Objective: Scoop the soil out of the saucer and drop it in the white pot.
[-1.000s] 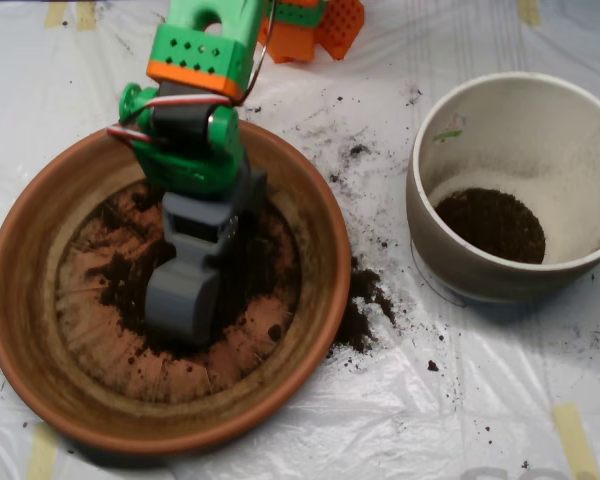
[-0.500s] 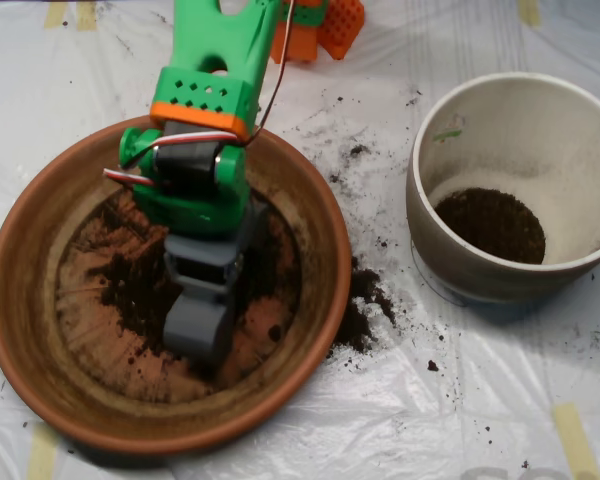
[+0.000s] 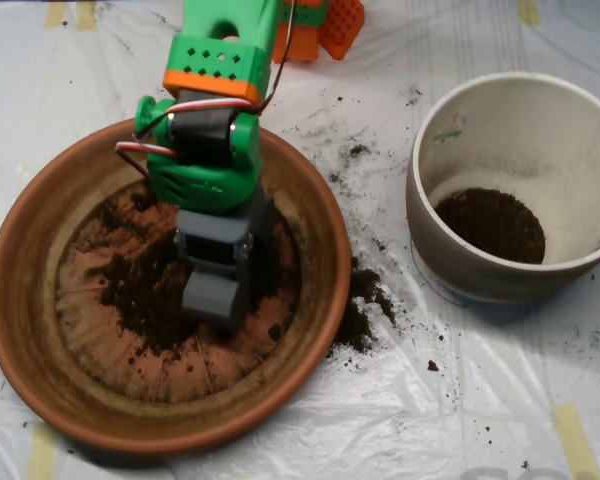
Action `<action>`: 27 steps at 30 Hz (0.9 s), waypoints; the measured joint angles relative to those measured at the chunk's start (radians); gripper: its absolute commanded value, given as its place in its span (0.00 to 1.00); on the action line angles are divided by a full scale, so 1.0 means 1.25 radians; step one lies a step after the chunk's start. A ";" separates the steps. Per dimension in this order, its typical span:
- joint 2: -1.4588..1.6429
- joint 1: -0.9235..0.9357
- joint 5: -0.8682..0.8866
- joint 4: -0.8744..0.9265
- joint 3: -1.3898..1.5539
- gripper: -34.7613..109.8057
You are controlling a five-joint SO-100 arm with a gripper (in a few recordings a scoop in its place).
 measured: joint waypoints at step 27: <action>0.108 -0.077 -0.012 0.247 -0.228 0.24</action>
